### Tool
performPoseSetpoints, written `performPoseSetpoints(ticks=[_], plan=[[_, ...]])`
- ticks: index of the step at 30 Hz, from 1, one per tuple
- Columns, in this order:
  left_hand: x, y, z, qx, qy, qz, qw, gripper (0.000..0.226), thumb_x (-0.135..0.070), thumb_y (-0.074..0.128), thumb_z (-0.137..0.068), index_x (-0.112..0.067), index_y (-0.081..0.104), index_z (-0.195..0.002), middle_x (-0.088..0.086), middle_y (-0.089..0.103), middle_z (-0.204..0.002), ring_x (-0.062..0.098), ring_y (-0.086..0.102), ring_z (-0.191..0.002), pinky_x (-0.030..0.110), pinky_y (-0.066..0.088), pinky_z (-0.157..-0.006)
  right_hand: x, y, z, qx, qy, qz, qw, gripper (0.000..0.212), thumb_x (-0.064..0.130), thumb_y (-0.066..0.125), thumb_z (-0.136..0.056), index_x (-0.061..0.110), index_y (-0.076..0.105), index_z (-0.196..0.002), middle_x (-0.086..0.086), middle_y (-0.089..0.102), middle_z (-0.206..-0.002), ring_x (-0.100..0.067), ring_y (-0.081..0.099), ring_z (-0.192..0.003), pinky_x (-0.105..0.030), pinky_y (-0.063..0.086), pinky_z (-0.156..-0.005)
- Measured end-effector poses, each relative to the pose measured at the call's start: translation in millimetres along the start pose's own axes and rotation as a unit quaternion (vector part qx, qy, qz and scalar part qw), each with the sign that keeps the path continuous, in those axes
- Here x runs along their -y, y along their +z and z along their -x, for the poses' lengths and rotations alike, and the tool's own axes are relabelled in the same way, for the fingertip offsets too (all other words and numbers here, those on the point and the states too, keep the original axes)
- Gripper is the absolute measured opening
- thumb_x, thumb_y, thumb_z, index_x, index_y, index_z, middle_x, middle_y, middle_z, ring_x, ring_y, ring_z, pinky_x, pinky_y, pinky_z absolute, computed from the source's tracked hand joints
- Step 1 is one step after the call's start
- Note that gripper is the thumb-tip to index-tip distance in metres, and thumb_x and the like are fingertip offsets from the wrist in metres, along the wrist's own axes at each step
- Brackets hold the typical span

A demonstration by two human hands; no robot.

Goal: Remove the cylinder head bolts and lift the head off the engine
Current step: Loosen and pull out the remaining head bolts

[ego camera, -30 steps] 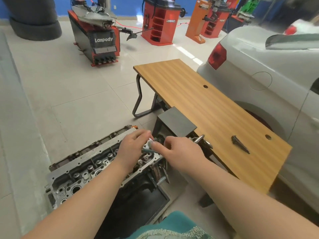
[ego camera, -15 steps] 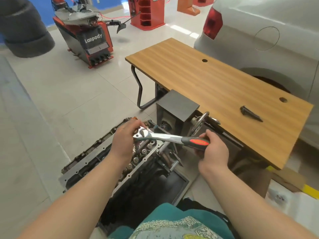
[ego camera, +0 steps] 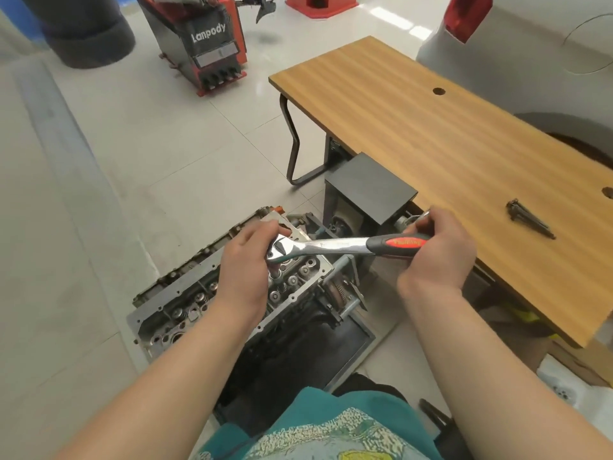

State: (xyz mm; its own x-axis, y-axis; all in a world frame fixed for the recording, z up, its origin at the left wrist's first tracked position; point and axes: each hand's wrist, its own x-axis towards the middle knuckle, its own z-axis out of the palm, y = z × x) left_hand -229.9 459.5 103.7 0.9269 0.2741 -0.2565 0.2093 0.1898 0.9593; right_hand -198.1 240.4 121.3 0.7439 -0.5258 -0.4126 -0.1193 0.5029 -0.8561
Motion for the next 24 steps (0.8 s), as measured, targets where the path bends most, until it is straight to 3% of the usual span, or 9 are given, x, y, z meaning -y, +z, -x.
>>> performPoseSetpoints(ticks=[4,7,10,12,14,16,18,20,24], plan=[[7,-1,22,-0.008,0.002,-0.038,0.999,0.037,-0.056,0.065,-0.087,-0.029,0.078,-0.109,-0.007,0.075,-0.106,0.024,0.069,-0.105,0.054,0.057,-0.093,9,61,-54,0.092,0.043,0.028,0.994,0.019,0.022,0.071,-0.086,0.014,0.063,-0.071,-0.003,0.059,-0.065,-0.017,0.059,-0.054,-0.027,0.049,-0.053],[15,-14,35,0.039,0.035,-0.069,0.996,0.044,-0.029,0.078,-0.091,-0.047,0.065,-0.13,-0.014,0.074,-0.121,0.012,0.072,-0.114,0.025,0.06,-0.091,5,142,-73,0.183,0.064,0.134,0.972,0.026,0.037,0.068,-0.096,0.013,0.065,-0.087,-0.001,0.062,-0.056,-0.016,0.059,-0.044,-0.022,0.046,-0.046],[16,-24,27,-0.013,0.04,-0.148,0.988,0.073,-0.005,0.082,-0.091,-0.06,0.057,-0.131,-0.021,0.073,-0.124,-0.002,0.068,-0.118,0.027,0.056,-0.101,-20,210,-56,0.287,0.026,0.26,0.922,0.028,0.036,0.066,-0.097,0.013,0.059,-0.11,-0.01,0.071,-0.087,-0.019,0.068,-0.057,-0.033,0.055,-0.058],[10,-29,18,-0.024,0.016,-0.157,0.987,0.073,-0.011,0.084,-0.09,-0.067,0.056,-0.127,-0.023,0.075,-0.121,-0.005,0.068,-0.115,0.03,0.053,-0.1,-38,232,-36,0.342,-0.16,0.472,0.797,0.046,0.032,0.066,-0.094,0.019,0.05,-0.135,-0.01,0.057,-0.136,-0.024,0.068,-0.106,-0.048,0.057,-0.089],[5,-32,11,-0.007,-0.002,-0.161,0.987,0.065,-0.015,0.085,-0.09,-0.069,0.062,-0.119,-0.025,0.076,-0.119,-0.007,0.069,-0.113,0.028,0.052,-0.099,-43,234,-16,0.409,-0.39,0.597,0.569,0.05,0.039,0.062,-0.096,0.027,0.05,-0.143,-0.001,0.045,-0.154,-0.022,0.048,-0.14,-0.056,0.03,-0.121],[6,-34,7,-0.011,-0.012,-0.149,0.989,0.048,-0.017,0.087,-0.088,-0.054,0.074,-0.116,-0.022,0.078,-0.114,-0.003,0.072,-0.108,0.031,0.055,-0.101,-35,220,4,0.507,-0.449,0.631,0.379,0.037,0.055,0.047,-0.102,0.029,0.066,-0.121,0.004,0.072,-0.122,-0.014,0.064,-0.118,-0.054,0.003,-0.13],[7,-34,7,-0.024,-0.02,-0.123,0.992,0.038,-0.017,0.089,-0.086,-0.044,0.08,-0.111,-0.018,0.081,-0.108,-0.001,0.074,-0.103,0.032,0.057,-0.097,-23,197,14,0.549,-0.44,0.666,0.249,0.062,0.068,0.029,-0.103,0.026,0.069,-0.083,0.004,0.07,-0.069,-0.012,0.067,-0.077,-0.048,0.016,-0.129],[10,-31,11,-0.04,-0.012,-0.108,0.993,0.04,-0.017,0.09,-0.084,-0.05,0.081,-0.105,-0.018,0.081,-0.105,-0.001,0.075,-0.101,0.026,0.056,-0.091,-7,178,16,0.568,-0.416,0.668,0.241,0.076,0.079,0.019,-0.098,0.024,0.062,-0.067,0.004,0.061,-0.057,-0.013,0.061,-0.061,-0.043,0.054,-0.097],[16,-20,16,-0.094,0.02,-0.08,0.992,0.048,-0.008,0.086,-0.086,-0.053,0.081,-0.102,-0.016,0.082,-0.101,0.002,0.078,-0.096,0.015,0.06,-0.078,19,154,13,0.61,-0.201,0.723,0.254,0.07,0.091,0.034,-0.088,0.029,0.065,-0.084,0.002,0.073,-0.064,-0.017,0.071,-0.055,-0.032,0.055,-0.055]])
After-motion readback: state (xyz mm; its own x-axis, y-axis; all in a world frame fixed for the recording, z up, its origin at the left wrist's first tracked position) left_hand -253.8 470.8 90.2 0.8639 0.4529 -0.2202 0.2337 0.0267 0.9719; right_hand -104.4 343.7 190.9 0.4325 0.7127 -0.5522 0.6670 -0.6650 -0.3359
